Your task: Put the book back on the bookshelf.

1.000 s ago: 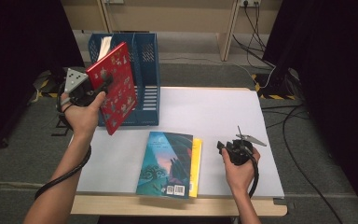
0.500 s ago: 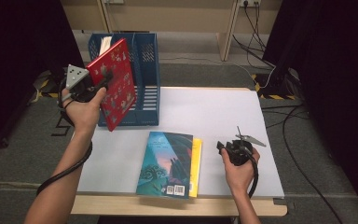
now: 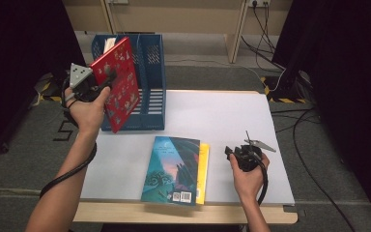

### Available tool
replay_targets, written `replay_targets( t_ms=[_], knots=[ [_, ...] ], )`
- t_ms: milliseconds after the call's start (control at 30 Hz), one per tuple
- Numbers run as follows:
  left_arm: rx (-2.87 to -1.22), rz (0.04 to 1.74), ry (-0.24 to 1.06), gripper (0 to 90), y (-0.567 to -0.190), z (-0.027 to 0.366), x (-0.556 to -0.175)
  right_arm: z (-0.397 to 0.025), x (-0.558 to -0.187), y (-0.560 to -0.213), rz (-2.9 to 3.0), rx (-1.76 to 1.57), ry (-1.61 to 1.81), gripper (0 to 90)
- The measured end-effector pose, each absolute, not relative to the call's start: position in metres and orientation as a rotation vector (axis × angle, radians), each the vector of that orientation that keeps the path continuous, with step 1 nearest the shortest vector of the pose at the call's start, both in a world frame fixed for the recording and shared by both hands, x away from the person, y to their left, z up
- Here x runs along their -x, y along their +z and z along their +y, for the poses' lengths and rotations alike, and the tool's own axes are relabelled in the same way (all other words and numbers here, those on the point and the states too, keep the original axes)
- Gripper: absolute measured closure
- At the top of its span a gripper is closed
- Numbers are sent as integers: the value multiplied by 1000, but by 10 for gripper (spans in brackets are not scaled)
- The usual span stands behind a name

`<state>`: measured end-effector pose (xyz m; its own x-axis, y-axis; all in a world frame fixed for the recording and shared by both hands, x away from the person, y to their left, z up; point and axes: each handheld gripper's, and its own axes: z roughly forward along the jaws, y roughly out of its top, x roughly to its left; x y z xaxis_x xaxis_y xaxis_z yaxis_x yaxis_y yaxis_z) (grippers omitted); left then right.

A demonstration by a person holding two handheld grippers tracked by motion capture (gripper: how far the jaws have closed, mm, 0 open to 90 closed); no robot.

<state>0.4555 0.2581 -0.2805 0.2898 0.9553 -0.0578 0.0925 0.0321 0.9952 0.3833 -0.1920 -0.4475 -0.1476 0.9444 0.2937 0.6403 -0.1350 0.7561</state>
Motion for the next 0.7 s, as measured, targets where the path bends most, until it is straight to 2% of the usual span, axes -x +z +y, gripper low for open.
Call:
replay_targets(
  t_ms=[700],
  knots=[
    [-1351, 1092, 929, 795, -281, 256, -476, -194, -383, -448, 1780, -1767, 1177, 572]
  ],
)
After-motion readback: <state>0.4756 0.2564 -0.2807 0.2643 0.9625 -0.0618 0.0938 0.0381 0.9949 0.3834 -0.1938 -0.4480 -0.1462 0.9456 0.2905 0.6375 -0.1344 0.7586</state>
